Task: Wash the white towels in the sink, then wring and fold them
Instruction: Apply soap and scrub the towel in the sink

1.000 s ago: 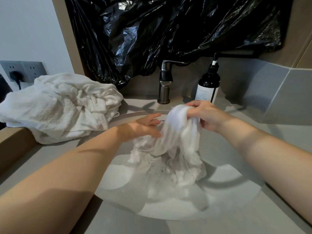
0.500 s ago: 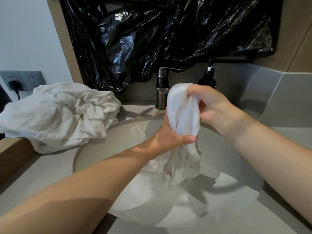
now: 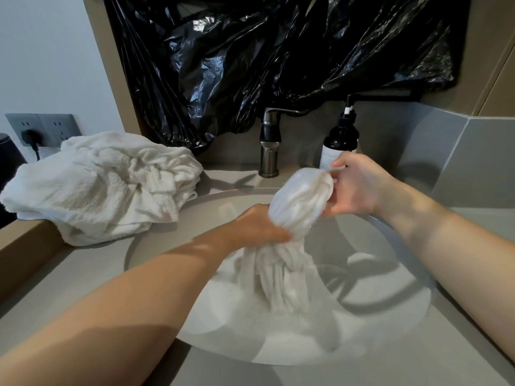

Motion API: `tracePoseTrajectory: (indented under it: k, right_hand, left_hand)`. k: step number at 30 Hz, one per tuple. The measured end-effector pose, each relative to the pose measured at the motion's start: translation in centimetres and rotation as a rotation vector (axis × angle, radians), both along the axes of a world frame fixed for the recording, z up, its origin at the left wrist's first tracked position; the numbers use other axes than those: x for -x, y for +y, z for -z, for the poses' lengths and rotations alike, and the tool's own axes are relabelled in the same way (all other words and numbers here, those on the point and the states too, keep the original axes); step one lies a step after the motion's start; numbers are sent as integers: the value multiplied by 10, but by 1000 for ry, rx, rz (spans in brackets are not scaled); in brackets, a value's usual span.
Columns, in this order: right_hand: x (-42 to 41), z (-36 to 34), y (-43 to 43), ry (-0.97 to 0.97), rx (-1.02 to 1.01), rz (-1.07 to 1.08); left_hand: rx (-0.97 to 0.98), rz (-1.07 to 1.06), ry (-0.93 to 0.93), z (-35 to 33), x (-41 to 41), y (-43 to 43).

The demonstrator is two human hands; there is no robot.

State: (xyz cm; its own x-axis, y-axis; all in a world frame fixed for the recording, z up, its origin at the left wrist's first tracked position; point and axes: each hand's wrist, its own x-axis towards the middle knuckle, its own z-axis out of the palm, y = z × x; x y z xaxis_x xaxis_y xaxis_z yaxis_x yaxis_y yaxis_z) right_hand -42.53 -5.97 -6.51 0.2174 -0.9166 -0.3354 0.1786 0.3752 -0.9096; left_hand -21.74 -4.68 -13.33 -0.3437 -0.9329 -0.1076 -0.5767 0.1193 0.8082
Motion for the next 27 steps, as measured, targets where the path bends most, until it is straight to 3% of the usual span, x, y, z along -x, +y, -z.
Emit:
tracePoseTrajectory:
  k: [3,6,11,17,20,25,27]
  right_hand:
    - [-5,12,-4,290,-45,-150]
    - [-25,24,-1,443,3,-55]
    - [-32,25,-3,263,91,-2]
    - [-35,26,0,167,141,-62]
    - [-31,26,-2,321,97,-21]
    - [-20,33,-4,776,126,-38]
    - [-15,39,-4,892,79,-90]
  left_hand:
    - [2,-11,-118,-1,-6,-4]
    - [42,-44,-144,-10,-9,-4]
    - [240,-144,-127,-42,-23,-5]
    - [396,8,-550,-79,-28,3]
    - [344,114,-608,-76,-20,6]
    - [248,209,-599,-32,-4,6]
    - [302,220,-697,-13,2,4]
